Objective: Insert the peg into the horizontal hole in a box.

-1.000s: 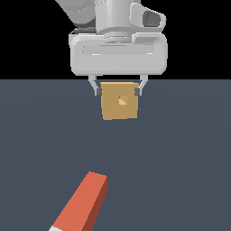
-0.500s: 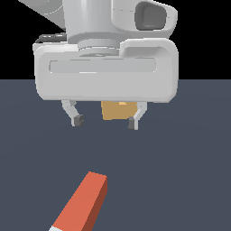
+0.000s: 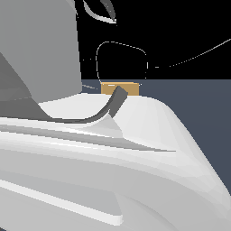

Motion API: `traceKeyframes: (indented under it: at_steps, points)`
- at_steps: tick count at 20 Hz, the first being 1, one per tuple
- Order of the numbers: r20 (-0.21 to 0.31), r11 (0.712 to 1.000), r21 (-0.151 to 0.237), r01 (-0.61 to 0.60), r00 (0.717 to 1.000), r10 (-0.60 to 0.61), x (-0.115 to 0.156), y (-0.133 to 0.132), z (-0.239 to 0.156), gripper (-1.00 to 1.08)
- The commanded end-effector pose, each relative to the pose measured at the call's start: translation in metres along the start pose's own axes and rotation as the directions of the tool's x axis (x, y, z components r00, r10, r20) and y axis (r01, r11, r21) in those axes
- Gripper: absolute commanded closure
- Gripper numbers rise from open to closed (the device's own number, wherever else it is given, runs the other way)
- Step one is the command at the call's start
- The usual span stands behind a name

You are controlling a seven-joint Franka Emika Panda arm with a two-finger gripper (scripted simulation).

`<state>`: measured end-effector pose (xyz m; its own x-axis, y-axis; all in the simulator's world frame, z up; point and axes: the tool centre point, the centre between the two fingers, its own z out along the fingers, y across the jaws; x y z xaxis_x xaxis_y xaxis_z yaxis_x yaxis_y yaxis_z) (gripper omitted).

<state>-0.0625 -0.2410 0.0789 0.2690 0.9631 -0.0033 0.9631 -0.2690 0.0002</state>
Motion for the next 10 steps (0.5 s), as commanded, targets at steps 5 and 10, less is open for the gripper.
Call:
traceKeyframes:
  at_steps: [5, 10]
  points:
    - [-0.003, 1.000, 0.000, -0.029, 1.000, 0.029, -0.029, -0.003, 0.012, -0.92]
    - [-0.003, 1.000, 0.000, -0.027, 1.000, 0.027, -0.027, -0.002, 0.011, -0.92]
